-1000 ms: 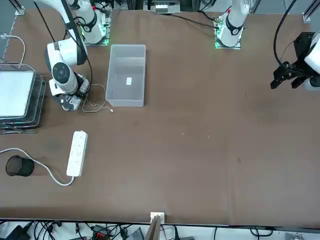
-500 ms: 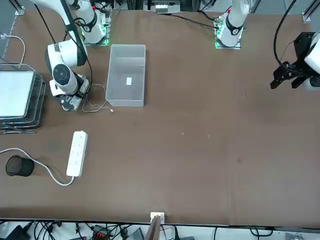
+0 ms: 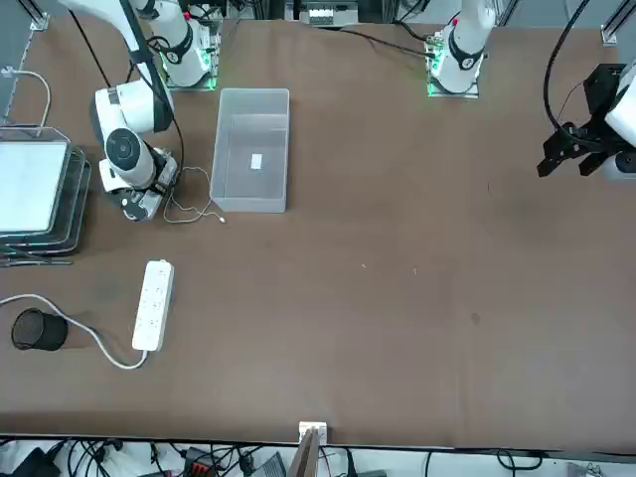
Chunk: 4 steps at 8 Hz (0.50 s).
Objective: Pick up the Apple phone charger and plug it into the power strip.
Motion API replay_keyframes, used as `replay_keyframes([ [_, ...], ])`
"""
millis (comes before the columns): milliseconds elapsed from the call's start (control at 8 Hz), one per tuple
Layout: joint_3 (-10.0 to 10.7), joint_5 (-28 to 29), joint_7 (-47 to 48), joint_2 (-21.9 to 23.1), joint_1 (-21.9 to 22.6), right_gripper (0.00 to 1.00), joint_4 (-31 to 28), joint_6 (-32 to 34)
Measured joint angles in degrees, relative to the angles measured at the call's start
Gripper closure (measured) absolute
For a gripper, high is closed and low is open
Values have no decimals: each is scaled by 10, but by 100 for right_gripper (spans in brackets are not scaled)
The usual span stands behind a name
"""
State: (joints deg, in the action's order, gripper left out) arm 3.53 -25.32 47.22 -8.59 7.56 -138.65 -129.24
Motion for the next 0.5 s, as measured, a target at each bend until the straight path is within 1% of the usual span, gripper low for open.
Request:
replay_keyframes([
  [500, -2, -5, -9, 0, 1, 63, 0, 0],
])
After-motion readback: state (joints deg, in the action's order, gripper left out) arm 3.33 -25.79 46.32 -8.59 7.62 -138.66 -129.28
